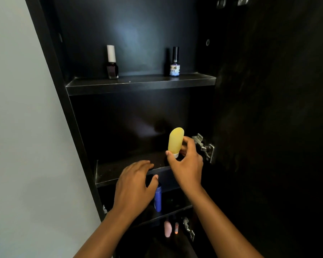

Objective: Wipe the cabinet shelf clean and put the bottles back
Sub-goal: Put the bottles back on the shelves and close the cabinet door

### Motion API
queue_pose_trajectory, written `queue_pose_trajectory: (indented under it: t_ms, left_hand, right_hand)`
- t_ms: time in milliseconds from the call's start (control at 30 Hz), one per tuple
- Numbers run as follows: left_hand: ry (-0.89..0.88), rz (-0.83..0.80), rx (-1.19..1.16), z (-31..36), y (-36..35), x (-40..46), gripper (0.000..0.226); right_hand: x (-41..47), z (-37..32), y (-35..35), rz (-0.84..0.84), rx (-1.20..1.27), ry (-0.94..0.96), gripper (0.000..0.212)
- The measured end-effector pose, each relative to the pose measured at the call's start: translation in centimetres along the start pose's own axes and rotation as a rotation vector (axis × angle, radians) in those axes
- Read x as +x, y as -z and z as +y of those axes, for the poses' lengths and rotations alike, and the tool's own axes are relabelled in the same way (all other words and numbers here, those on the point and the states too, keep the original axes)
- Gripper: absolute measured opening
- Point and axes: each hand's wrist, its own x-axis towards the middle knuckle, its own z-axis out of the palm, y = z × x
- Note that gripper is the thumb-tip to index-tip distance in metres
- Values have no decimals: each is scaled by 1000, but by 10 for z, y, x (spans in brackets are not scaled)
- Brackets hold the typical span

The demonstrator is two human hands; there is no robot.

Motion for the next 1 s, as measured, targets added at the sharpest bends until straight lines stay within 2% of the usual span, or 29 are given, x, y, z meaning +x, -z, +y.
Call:
queue_pose_trajectory:
  t_ms: [300,500,800,900,1000]
  left_hand:
    - [-6,-18,-2,-4,0,-2,45]
    - [5,-6,9,-6,-5,-4,46]
    - [-44,19,-53,-8,-12,-14,49]
    - [-71,77,-115,-6,-13,-23,48]
    - [-179,172,-193,1,-20,-36,36]
  right_hand:
    - [20,5,-8,-58,-134,-46,60]
    - [14,10,-13,-87,-227,4,63]
    - [10,22,-16,-85,-219,38,63]
    - [5,26,-12,-34,-157,71,73]
    - [-12,30,1,85,-70,160,61]
